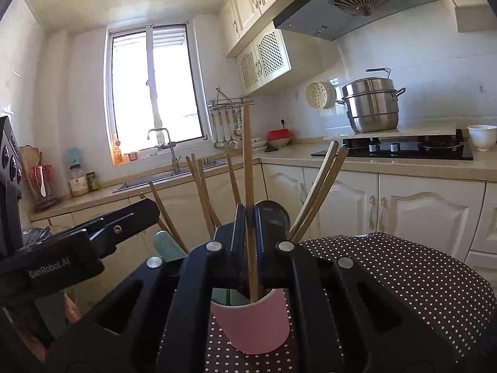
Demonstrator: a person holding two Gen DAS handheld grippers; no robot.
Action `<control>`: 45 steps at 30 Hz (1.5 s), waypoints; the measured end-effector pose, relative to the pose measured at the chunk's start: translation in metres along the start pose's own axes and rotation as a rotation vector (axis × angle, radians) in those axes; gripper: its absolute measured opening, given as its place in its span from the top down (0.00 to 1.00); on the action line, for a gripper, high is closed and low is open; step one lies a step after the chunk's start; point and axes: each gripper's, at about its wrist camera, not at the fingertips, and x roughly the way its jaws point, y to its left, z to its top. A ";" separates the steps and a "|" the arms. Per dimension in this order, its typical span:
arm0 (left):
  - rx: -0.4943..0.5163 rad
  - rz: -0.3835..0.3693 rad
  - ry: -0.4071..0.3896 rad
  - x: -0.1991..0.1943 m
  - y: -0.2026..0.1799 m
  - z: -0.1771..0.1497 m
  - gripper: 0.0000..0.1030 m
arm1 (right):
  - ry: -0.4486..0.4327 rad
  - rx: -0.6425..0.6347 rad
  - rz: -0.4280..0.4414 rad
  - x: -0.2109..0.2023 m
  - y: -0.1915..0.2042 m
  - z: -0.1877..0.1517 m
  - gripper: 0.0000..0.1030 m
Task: Organize utensils
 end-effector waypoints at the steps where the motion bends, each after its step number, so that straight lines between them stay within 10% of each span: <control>1: 0.005 -0.003 0.006 -0.002 0.000 0.000 0.24 | 0.004 0.000 -0.009 -0.003 0.001 0.000 0.92; 19: 0.059 -0.006 -0.003 -0.109 -0.006 -0.001 0.14 | 0.013 -0.033 -0.127 -0.113 0.044 0.015 0.40; 45: 0.172 0.054 -0.166 -0.263 -0.044 -0.017 0.11 | -0.067 -0.168 -0.194 -0.249 0.110 0.010 0.27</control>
